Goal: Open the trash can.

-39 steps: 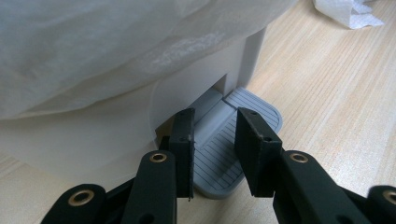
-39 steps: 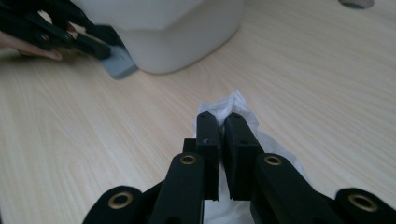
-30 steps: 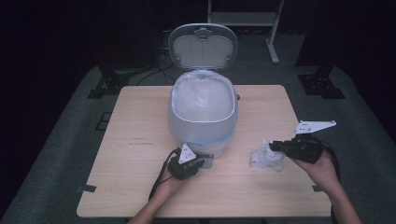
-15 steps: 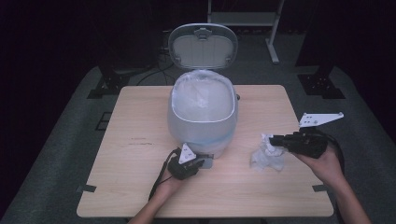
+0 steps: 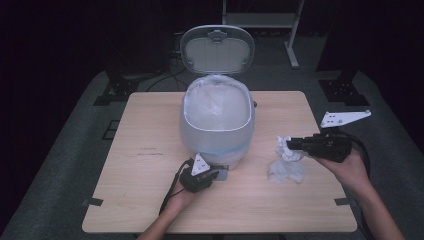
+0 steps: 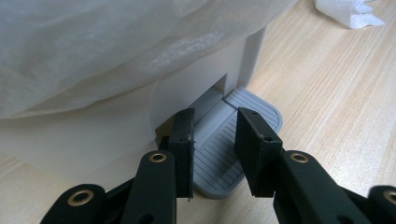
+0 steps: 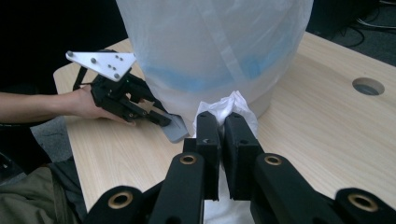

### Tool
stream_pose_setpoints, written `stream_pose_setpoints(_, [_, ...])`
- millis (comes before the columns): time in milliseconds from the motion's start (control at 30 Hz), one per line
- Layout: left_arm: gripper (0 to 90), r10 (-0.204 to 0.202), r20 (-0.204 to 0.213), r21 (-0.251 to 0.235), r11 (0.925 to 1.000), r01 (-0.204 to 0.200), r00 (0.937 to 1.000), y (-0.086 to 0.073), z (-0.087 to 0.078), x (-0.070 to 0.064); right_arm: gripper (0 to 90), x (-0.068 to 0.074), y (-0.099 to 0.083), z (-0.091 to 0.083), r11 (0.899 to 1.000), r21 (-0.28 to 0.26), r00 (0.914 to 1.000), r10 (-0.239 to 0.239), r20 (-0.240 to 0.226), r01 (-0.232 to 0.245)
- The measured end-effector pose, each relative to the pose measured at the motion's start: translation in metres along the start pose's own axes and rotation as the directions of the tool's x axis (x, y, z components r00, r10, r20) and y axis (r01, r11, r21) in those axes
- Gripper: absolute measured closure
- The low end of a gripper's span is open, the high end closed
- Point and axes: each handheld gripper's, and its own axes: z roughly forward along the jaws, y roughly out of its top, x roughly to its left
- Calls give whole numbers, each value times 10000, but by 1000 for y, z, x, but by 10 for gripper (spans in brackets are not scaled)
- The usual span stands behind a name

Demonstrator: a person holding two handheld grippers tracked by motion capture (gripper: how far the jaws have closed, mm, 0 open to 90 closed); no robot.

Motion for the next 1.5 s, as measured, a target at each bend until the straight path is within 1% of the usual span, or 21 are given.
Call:
stream_pose_setpoints(133, [681,-15,12,5,10000,15,10000,0,0,0,848,1,6,-1,10000,-34,9999,-88,-47,88])
stream_pose_setpoints(167, [681,-7,8,3,10000,7,10000,0,0,0,848,3,12,-2,9998,14,9998,-194,-20,194])
stream_pose_setpoints(467, [681,-8,5,34,10000,8,10000,0,0,0,847,11,30,-2,9987,106,9987,-500,-74,500])
stream_pose_setpoints(767, [681,-17,-2,6,10000,17,10000,0,0,0,847,16,46,-4,9978,37,9977,-661,-177,662])
stream_pose_setpoints(1000, [681,18,1,60,10000,-18,10000,0,0,0,847,20,55,-4,9966,3,9964,-827,-169,827])
stream_pose_setpoints(1067, [681,20,-1,60,10000,-20,10000,0,0,0,847,21,59,-4,9956,-23,9955,-939,-140,939])
stream_pose_setpoints(1333, [681,25,9,67,10000,-25,10000,0,-1,0,847,23,69,-4,9945,-35,9945,-1045,-104,1045])
stream_pose_setpoints(1433, [681,28,7,63,10000,-28,10000,0,-1,0,847,25,75,-4,9930,-12,9930,-1177,-54,1177])
stream_pose_setpoints(1500, [681,27,7,65,10000,-27,10000,0,-1,0,847,24,78,-4,9933,-47,9933,-1153,-96,1152])
